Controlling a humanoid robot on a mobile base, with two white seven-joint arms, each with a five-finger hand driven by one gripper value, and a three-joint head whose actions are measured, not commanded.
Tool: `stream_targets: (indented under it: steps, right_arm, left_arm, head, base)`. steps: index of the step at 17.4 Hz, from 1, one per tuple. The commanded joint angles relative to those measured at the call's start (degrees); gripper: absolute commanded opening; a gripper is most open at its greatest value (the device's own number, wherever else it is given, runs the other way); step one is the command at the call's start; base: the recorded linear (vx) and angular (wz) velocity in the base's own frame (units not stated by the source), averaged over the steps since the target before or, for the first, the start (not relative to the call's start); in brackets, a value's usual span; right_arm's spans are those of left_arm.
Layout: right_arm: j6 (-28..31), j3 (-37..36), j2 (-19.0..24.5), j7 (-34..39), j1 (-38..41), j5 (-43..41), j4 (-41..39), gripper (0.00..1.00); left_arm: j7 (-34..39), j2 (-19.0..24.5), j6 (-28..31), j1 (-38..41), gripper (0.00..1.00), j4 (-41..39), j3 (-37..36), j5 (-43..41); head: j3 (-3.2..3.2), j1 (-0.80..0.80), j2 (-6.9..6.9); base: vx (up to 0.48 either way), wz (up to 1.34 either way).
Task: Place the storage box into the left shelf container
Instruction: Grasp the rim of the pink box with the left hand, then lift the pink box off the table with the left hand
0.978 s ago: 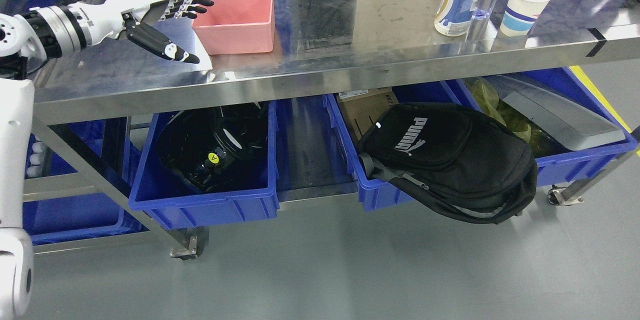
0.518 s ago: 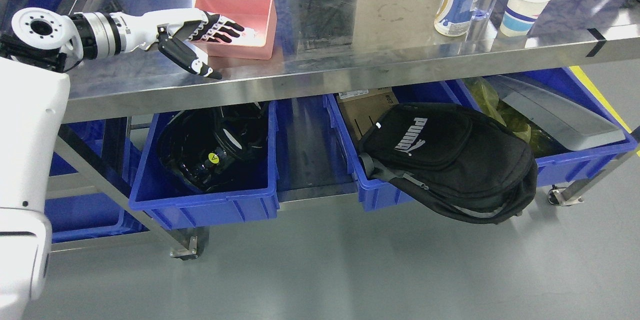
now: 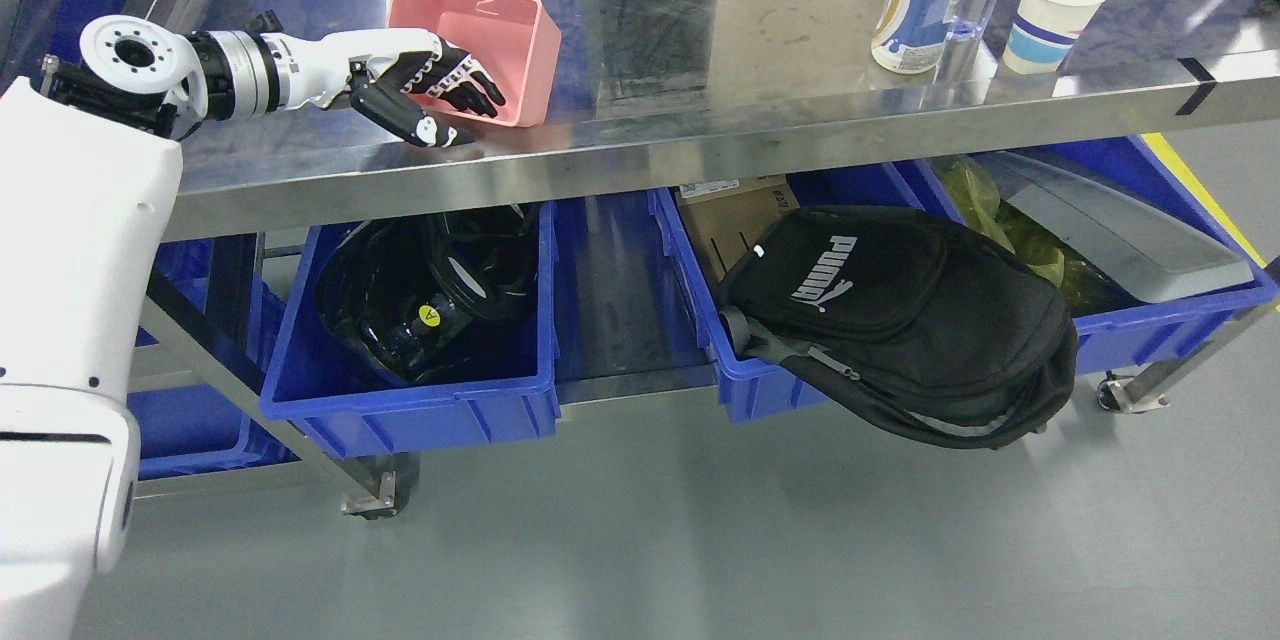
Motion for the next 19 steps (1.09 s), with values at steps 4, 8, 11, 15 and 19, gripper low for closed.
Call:
stream_targets:
  steps: [4,8,11,15,19]
  right_arm:
    - [0.0,0.0,-1.0,0.0,0.4,-0.2,-1.0,1.00]
    - [0.0,0.0,-1.0,0.0,0.4,-0.2,-1.0,1.00]
    - [0.0,0.0,-1.0,0.0,0.4,-0.2,-1.0,1.00]
    - [0.0,0.0,-1.0,0.0,0.4,-0.2,-1.0,1.00]
    - [0.0,0.0,-1.0,0.0,0.4,-0.2,-1.0,1.00]
  left_arm:
    - [0.3,-2.6,-6.0,-1.6,0.01,6.8,9.9,-0.7]
    - [0.3,-1.4,-9.5,-4.5,0.01,6.8,11.8,-2.0]
    - [0.9,-1.3,-11.2,-5.2,0.01,6.3,14.7,-2.1]
    - [0.6,-0.3,-14.4,-5.6,0.01,1.3,19.3,-1.9]
    - [0.9,-0.9,-14.9,-2.0,0.01,-11.3,23.8,-1.8]
  head:
    - [0.00,0.00,0.00]
    - [0.00,0.00,0.00]
    - [0.00,0.00,0.00]
    - [0.00,0.00,0.00]
    - [0.00,0.00,0.00]
  base:
    - [0.002,-0.01]
    - [0.000,0.00]
    - [0.000,0.00]
    - [0.000,0.00]
    - [0.000,0.00]
